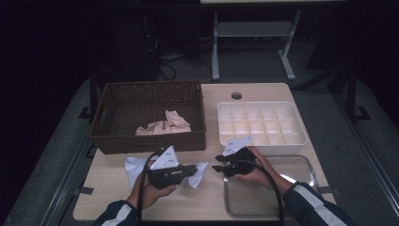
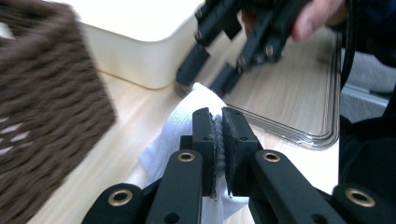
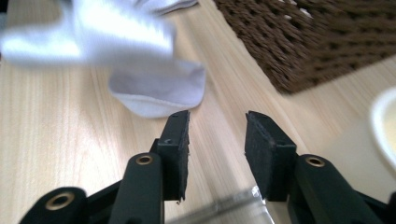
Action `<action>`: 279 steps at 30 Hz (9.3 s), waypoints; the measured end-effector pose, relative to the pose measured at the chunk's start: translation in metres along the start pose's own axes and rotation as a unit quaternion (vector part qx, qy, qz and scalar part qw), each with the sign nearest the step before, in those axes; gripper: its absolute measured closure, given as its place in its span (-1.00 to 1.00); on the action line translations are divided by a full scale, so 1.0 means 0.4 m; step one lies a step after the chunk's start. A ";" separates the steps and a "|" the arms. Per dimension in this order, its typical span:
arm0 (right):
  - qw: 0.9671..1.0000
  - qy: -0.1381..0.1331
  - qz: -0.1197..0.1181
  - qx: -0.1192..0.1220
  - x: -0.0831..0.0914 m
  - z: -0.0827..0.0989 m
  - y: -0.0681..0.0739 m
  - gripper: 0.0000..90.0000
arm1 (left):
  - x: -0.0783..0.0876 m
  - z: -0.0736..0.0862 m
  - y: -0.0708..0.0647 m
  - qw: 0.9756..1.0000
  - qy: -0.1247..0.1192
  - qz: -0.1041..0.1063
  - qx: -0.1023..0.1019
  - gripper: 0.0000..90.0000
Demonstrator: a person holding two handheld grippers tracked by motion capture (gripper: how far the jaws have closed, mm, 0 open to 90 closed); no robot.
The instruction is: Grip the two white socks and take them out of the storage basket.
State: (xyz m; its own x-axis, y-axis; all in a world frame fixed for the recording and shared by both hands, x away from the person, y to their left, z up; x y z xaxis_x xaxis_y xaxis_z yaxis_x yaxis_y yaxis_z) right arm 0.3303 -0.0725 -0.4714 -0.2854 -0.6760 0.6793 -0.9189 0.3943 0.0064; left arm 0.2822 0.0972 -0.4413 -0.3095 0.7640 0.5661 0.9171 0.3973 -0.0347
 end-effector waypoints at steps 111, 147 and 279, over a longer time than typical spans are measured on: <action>0.996 -0.008 0.079 -0.031 -0.016 -0.002 0.006 0.67 | 0.064 0.228 0.041 0.985 0.153 -0.078 0.018 0.46; 0.998 0.053 0.005 0.038 -0.123 0.010 0.085 0.71 | 0.099 0.255 0.091 0.985 0.138 -0.090 0.052 0.25; 0.996 0.049 -0.029 0.065 -0.140 -0.050 0.040 0.44 | 0.204 0.238 0.189 0.985 0.072 -0.142 0.060 0.19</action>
State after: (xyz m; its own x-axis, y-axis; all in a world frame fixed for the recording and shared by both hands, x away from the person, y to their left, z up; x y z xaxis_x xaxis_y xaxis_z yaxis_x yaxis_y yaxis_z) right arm 0.3372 -0.0160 -0.4946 -0.2086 -0.6294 0.7486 -0.9623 0.2686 -0.0423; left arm 0.3023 0.2380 -0.4762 -0.5030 0.5357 0.6783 0.7592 0.6489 0.0505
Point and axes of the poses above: each handheld gripper's, and its own axes: x roughly backward along the jaws, z roughly out of its underside, y roughly to its left, the point moved 6 cm from there along -x, roughly forward along the jaws
